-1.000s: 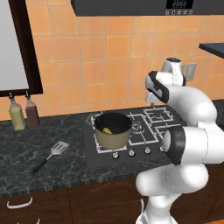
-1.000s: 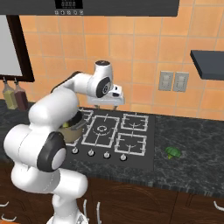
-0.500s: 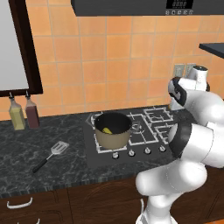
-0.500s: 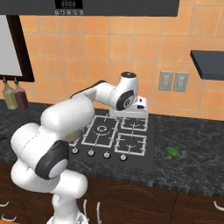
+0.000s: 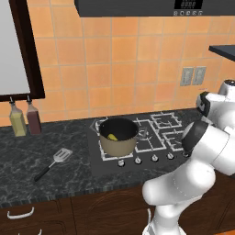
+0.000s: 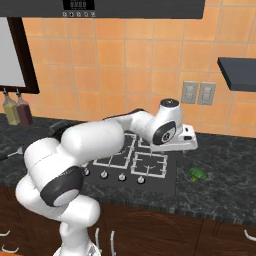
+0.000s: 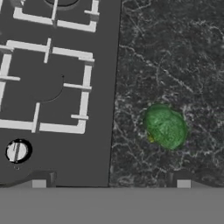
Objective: Put the cucumber and broccoli in the pot. Retrieve the spatula and lightly stir the vegetables in the pot.
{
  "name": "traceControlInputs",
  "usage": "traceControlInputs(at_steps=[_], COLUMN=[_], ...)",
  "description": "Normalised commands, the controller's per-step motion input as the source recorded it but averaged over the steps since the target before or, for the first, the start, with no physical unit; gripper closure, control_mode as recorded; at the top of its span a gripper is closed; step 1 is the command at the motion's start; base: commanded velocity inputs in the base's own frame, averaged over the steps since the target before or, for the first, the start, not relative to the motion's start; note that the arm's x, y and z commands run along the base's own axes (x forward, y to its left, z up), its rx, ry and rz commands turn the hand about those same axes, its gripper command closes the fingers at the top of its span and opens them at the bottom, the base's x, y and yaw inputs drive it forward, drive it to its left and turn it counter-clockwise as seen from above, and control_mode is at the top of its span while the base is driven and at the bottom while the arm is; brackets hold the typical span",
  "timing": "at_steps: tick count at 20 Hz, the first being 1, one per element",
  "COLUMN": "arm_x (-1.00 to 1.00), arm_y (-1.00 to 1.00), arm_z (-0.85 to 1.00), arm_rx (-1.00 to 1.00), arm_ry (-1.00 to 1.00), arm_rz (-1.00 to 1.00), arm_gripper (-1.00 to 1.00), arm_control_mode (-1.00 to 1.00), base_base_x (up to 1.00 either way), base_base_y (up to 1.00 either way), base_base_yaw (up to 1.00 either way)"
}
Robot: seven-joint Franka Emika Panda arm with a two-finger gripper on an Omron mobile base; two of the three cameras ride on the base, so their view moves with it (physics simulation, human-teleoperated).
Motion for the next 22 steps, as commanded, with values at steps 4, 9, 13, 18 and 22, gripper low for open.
traceControlInputs(at_steps=[4,9,13,18,22], arm_x=[0.00,0.00,0.04,0.22,0.54], arm_y=[-0.89,-0.62,-0.31,-0.10,-0.03], arm_z=[-0.35,-0.54,-0.40,-0.27,-0.23], arm_rx=[-0.09,-0.07,-0.01,0.00,0.00], arm_ry=[0.00,0.00,0.00,0.00,0.00], arm_rz=[0.09,0.14,0.12,0.05,0.01], arm_gripper=[-1.00,-1.00,-1.00,-1.00,-1.00], arm_control_mode=[-1.00,-1.00,-1.00,-1.00,-1.00], base_base_x=[0.00,0.00,0.00,0.00,0.00], base_base_y=[0.00,0.00,0.00,0.00,0.00], base_base_yaw=[0.00,0.00,0.00,0.00,0.00])
